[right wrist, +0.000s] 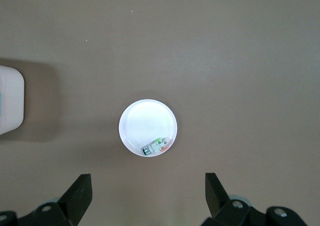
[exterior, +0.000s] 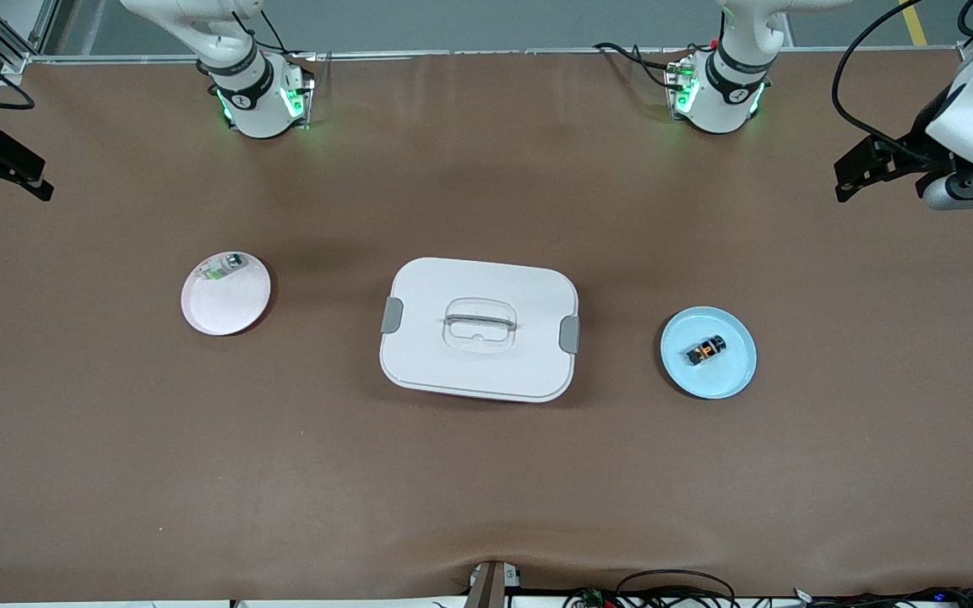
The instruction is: Transfer orange switch to right arm and place
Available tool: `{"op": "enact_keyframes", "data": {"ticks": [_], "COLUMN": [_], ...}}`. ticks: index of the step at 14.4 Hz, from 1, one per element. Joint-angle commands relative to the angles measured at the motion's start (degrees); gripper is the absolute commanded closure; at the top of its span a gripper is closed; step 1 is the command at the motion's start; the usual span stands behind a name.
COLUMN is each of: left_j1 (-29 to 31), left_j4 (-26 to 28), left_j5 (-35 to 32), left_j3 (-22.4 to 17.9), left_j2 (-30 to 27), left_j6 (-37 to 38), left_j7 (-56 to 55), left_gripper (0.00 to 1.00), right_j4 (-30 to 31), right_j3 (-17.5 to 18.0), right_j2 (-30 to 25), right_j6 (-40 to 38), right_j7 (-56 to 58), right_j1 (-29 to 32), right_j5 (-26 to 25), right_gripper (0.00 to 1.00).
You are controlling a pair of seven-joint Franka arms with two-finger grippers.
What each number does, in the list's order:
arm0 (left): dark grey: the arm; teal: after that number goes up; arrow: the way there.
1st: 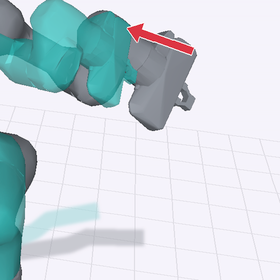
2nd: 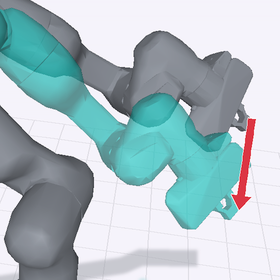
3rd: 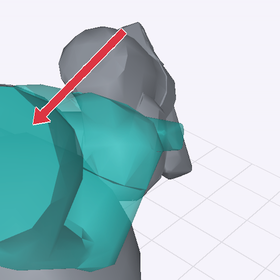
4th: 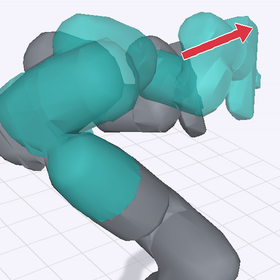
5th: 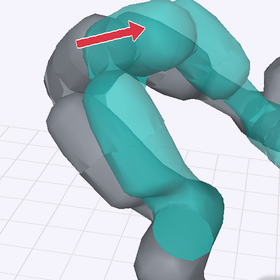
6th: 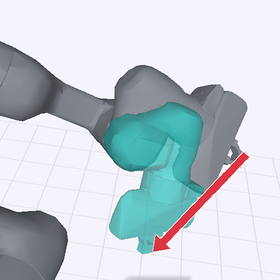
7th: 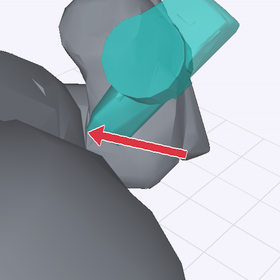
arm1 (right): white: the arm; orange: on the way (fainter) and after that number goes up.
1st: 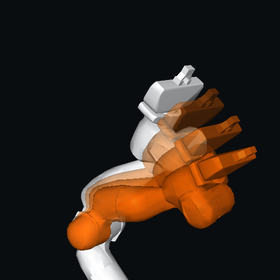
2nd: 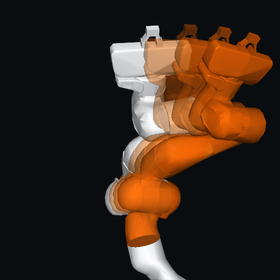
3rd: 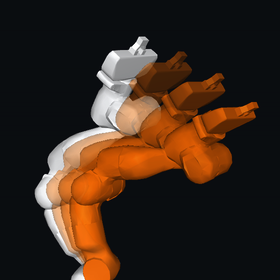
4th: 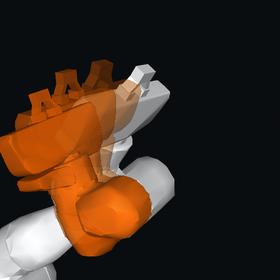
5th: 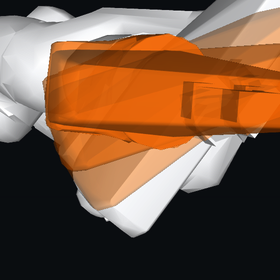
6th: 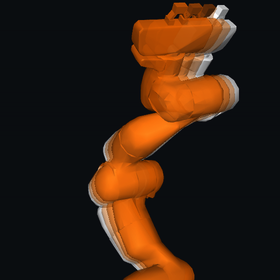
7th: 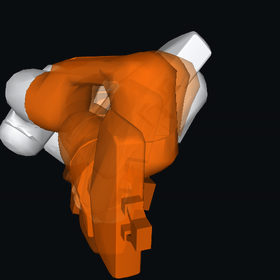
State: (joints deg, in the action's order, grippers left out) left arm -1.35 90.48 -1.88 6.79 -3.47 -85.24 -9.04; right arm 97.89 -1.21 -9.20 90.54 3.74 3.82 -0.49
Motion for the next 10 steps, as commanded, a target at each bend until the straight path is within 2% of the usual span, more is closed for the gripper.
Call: {"op": "enact_keyframes", "data": {"ticks": [1,6,10], "left_j1": [0.0,0.0,-0.3], "left_j4": [-1.1,-1.9,-1.9], "left_j5": [1.2,1.6,1.7], "left_j3": [-0.5,-0.5,-0.5], "left_j2": [0.3,1.7,6.1], "left_j6": [1.0,0.9,-0.9], "left_j7": [1.0,1.3,4.3], "left_gripper": [0.00,0.00,0.00], "right_j4": [-0.2,-0.2,-0.2], "right_j3": [0.2,0.2,0.2], "right_j2": [-0.5,-0.4,-0.4], "right_j6": [-0.6,-0.6,-0.6], "right_j7": [-0.9,-0.9,-0.9], "right_j1": [-0.1,-0.2,-0.2], "right_j5": [-0.2,-0.2,-0.2], "right_gripper": [0.00,0.00,0.00]}}
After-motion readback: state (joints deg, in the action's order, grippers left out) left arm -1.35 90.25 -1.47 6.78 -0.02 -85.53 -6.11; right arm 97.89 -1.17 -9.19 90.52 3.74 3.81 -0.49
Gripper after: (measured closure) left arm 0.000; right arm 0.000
